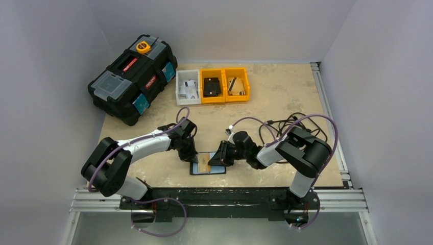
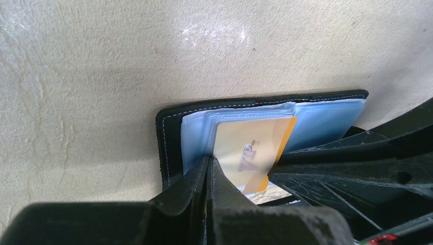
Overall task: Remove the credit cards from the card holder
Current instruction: Remove the credit card from the card holder.
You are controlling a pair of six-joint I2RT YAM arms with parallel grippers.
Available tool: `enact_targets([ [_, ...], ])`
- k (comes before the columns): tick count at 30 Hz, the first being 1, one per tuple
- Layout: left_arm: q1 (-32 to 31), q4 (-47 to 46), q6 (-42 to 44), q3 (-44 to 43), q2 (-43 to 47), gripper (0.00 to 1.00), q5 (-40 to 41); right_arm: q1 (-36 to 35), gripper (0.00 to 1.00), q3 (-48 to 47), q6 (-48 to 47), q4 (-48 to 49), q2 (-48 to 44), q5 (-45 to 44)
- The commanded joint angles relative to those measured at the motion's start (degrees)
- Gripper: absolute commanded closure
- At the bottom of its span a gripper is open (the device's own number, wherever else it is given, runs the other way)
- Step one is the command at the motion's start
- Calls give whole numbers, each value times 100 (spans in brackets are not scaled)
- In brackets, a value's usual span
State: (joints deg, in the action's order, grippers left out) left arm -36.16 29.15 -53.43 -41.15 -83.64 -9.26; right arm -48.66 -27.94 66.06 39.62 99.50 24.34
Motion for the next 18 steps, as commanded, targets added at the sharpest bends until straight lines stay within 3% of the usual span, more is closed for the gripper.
enact_targets([
  [1, -93, -45, -20, 230, -285, 100, 279, 16, 85, 4, 101, 437, 153, 184],
  [12, -50, 55, -15, 229, -283, 100, 368, 157, 100, 198, 59, 259, -79, 45],
  [18, 36, 91, 66, 247, -267, 100, 391, 347, 100, 401, -111, -15, -348, -42],
])
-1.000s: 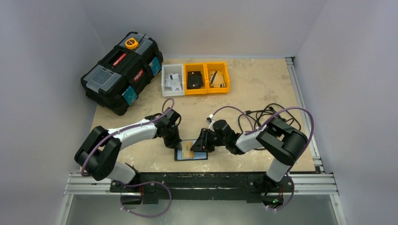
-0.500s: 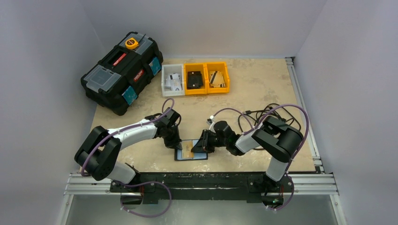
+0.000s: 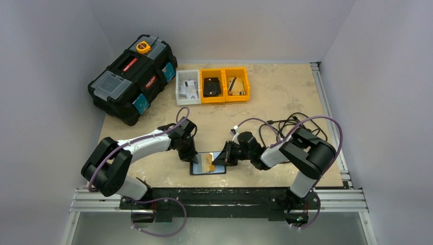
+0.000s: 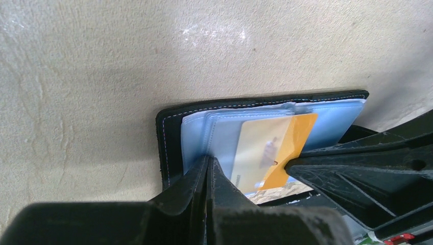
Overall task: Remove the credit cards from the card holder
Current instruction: Remove the credit card from the card holder.
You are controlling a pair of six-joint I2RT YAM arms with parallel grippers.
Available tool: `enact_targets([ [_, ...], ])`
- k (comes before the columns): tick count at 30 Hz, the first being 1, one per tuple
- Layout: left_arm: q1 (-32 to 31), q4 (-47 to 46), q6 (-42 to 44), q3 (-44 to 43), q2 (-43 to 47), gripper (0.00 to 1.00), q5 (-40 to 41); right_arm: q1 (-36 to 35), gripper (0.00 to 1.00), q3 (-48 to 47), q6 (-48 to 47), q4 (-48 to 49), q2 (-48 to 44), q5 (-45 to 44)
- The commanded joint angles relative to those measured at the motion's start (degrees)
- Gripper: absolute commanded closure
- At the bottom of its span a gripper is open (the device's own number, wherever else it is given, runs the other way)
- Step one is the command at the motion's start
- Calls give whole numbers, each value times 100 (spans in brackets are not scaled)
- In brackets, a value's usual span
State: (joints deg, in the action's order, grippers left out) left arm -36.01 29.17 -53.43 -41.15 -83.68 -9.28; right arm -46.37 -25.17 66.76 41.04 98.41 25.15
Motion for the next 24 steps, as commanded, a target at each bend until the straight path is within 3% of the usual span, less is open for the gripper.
enact_targets([
  [1, 17, 89, 68, 247, -260, 100, 397, 127, 100, 127, -217, -176, -244, -112],
  [6, 28, 52, 87, 215, -291, 100, 333, 128, 75, 80, -172, 95, 43, 56],
  [9, 26, 30, 87, 212, -290, 100, 308, 125, 72, 16, -138, 194, 182, 98],
  [17, 21, 11, 100, 196, -292, 100, 274, 120, 81, -148, -133, 249, 392, 165],
  [24, 17, 45, 95, 177, -251, 100, 290, 133, 100, -66, -146, 103, 202, 156],
])
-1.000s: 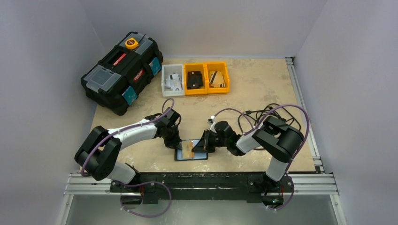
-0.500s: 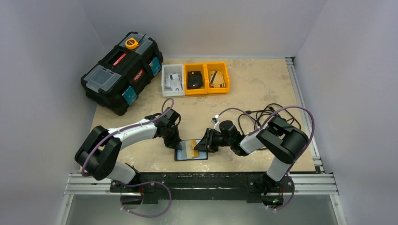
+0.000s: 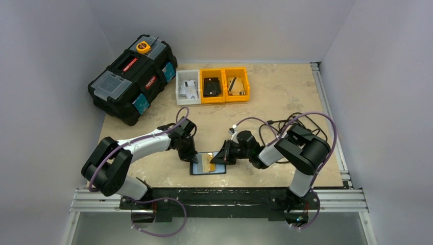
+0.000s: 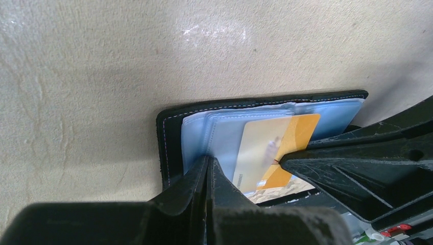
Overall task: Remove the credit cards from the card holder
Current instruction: Remove the credit card from the card holder.
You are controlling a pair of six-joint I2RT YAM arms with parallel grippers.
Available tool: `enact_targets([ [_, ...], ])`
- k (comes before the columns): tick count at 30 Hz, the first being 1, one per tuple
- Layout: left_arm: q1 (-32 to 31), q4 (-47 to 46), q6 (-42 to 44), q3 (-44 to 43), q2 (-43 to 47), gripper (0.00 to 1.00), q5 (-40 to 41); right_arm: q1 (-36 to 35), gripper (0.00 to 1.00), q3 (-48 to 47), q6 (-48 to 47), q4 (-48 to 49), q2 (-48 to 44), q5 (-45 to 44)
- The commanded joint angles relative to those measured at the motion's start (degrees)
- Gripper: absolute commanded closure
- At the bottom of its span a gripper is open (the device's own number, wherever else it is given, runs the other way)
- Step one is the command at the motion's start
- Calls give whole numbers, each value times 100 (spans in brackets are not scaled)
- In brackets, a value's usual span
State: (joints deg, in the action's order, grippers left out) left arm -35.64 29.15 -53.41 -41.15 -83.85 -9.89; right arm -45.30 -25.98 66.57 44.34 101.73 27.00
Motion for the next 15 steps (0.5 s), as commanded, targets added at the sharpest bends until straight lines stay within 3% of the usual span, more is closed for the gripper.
enact_targets([
  [1, -17, 55, 94, 177, -227, 100, 354, 42, 100, 35, -165, -311, -209, -63],
  [15, -9, 103, 142, 70, -155, 100, 354, 522, 100, 196, -807, -1827, -1647, -338],
])
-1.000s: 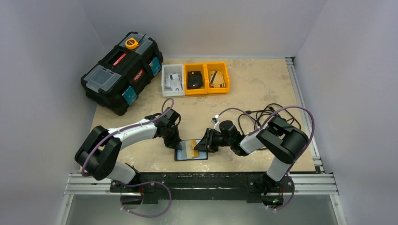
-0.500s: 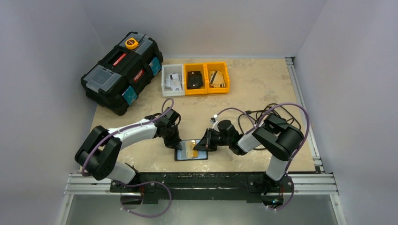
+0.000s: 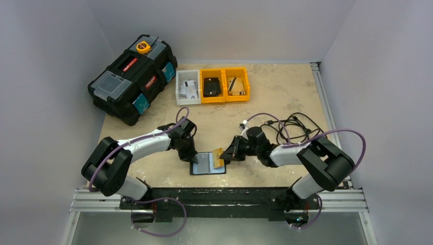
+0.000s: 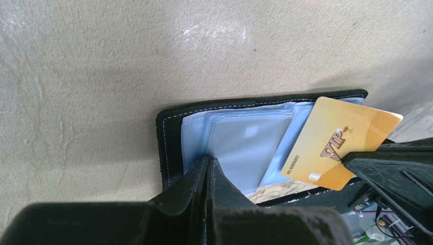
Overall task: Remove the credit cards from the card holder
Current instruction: Remove the credit card from the card holder, then place the credit card in the storage box.
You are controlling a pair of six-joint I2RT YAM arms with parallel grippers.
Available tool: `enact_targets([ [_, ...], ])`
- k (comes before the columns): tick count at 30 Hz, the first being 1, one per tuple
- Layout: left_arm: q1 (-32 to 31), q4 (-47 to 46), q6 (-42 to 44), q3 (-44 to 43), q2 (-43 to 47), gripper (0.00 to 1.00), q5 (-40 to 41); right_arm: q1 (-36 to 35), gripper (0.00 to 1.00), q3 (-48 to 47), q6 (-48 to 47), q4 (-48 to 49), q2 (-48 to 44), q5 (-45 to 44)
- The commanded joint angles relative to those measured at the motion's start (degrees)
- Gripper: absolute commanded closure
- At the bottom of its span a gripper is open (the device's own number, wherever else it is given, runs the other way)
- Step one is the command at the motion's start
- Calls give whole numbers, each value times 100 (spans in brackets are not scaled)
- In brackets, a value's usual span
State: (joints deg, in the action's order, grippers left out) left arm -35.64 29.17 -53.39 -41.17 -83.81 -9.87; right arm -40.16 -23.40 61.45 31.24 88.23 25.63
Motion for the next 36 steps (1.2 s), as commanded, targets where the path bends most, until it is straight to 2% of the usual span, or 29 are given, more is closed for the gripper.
enact_targets([
  [1, -18, 110, 139, 54, -152, 100, 347, 10, 100, -91, -311, -589, -350, -203],
  [7, -17, 311, 214, -229, 208, 100, 313, 11, 100, -272, -410, -1036, -728, -252],
  [9, -14, 504, 317, -402, 471, 82, 330, 15, 100, -368, -434, -1179, -876, -290],
  [14, -10, 1122, 573, -864, 1055, 27, 632, 8, 100, -652, -545, -1653, -1155, -442],
  [17, 1, 1359, 664, -1035, 1304, 11, 775, 14, 100, -903, -645, -2045, -1283, -629],
  [19, 11, 1460, 694, -1078, 1471, 8, 814, 57, 100, -1121, -739, -2282, -1338, -752],
  [25, 63, 1764, 848, -1262, 1895, 6, 916, 492, 100, -2028, -1183, -3073, -1098, -966],
  [36, 90, 1960, 1145, -1343, 2268, 5, 779, 2217, 100, -4788, -2152, -4148, 399, -1187],
])
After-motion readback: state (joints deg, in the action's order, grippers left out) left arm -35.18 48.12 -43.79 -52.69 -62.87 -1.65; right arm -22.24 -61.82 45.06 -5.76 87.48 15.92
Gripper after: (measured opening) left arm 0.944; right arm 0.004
